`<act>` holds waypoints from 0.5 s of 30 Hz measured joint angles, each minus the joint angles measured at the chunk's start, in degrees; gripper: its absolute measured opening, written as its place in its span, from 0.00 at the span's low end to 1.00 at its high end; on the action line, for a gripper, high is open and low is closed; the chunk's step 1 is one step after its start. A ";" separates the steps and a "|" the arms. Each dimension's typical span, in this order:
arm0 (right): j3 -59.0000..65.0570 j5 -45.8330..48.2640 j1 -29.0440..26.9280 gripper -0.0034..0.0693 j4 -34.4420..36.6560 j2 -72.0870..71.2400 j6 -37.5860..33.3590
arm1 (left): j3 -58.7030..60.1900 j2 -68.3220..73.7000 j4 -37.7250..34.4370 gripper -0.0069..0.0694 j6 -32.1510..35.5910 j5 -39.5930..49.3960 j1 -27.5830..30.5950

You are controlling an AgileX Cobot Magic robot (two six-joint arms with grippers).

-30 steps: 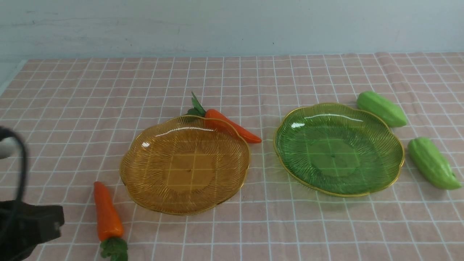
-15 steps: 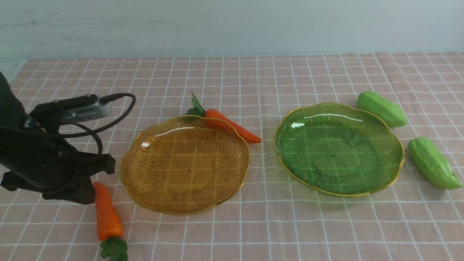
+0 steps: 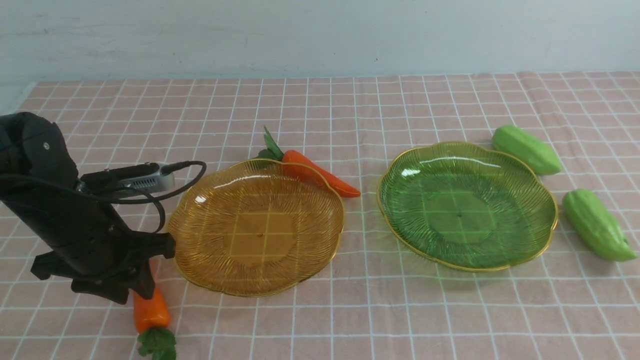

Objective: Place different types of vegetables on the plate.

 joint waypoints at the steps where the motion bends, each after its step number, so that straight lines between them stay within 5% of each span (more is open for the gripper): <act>1: 0.30 -0.19 0.00 0.03 0.05 0.00 -0.39 | 0.00 0.59 0.00 0.43 0.00 -0.14 0.00; 5: 0.29 -0.62 0.00 0.03 0.19 0.00 -0.82 | -0.07 3.20 0.00 0.68 0.00 -0.43 0.00; 9: 0.29 -0.87 0.00 0.03 0.19 0.00 -1.08 | -0.07 6.60 0.00 0.79 0.00 -1.71 0.00; 12: 0.29 -0.81 0.00 0.03 -1.09 0.00 -1.78 | -0.13 8.83 0.45 0.77 0.00 -1.82 0.00; 15: 0.29 -0.34 0.00 0.03 -4.63 0.07 -0.39 | -0.25 10.08 2.48 0.61 -0.61 -0.96 0.00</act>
